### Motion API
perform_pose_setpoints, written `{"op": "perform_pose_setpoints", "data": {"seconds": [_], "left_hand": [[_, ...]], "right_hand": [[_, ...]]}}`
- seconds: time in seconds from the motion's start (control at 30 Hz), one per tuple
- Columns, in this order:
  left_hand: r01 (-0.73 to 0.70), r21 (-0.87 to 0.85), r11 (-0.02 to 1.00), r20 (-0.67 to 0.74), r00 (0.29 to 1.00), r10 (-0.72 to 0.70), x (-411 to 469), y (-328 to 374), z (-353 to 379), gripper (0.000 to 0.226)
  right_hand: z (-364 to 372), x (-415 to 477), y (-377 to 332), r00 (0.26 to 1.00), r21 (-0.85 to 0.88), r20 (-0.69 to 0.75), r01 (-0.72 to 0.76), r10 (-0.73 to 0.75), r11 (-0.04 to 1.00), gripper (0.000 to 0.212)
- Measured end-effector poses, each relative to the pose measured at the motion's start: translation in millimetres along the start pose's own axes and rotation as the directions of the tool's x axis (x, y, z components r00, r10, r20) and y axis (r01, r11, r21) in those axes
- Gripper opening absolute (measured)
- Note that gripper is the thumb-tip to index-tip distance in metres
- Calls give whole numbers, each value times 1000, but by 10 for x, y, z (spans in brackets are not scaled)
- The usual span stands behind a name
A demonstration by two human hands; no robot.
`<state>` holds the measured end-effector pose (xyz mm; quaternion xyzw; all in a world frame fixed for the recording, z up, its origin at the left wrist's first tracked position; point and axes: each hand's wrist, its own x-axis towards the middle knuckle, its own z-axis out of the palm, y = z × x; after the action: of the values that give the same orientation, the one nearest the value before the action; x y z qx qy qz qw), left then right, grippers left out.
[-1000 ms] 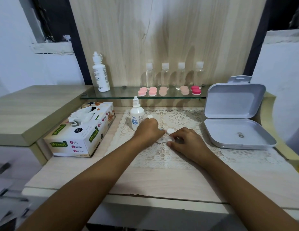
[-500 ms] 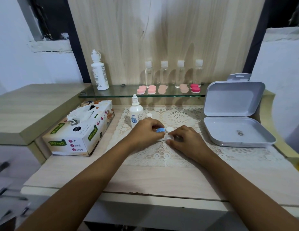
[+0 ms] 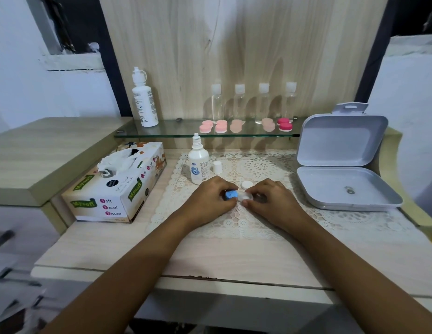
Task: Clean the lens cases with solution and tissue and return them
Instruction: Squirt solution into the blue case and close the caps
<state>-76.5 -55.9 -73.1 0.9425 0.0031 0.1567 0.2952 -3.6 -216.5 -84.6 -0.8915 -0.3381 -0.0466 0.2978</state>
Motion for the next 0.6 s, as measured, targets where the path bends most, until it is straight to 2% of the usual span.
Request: {"op": "perform_pose_setpoints", "data": {"seconds": [0.27,0.47,0.6], "left_hand": [[-53,-76,996,-18,999,52,-29,-40,-6,37],[-34,-120,992,-16,999,33,-44,-33,-16,43],[-33,-101,994,-4,999,33,-36,-52,-29,35]], "right_hand": [[1,-10,-3,1000,-16,8,16,-16,1000,33],[-15,-17,-8,1000,-22,13,23,-22,1000,33],[-12,-12,-13,1000,-25,15,17,-17,1000,32]]}}
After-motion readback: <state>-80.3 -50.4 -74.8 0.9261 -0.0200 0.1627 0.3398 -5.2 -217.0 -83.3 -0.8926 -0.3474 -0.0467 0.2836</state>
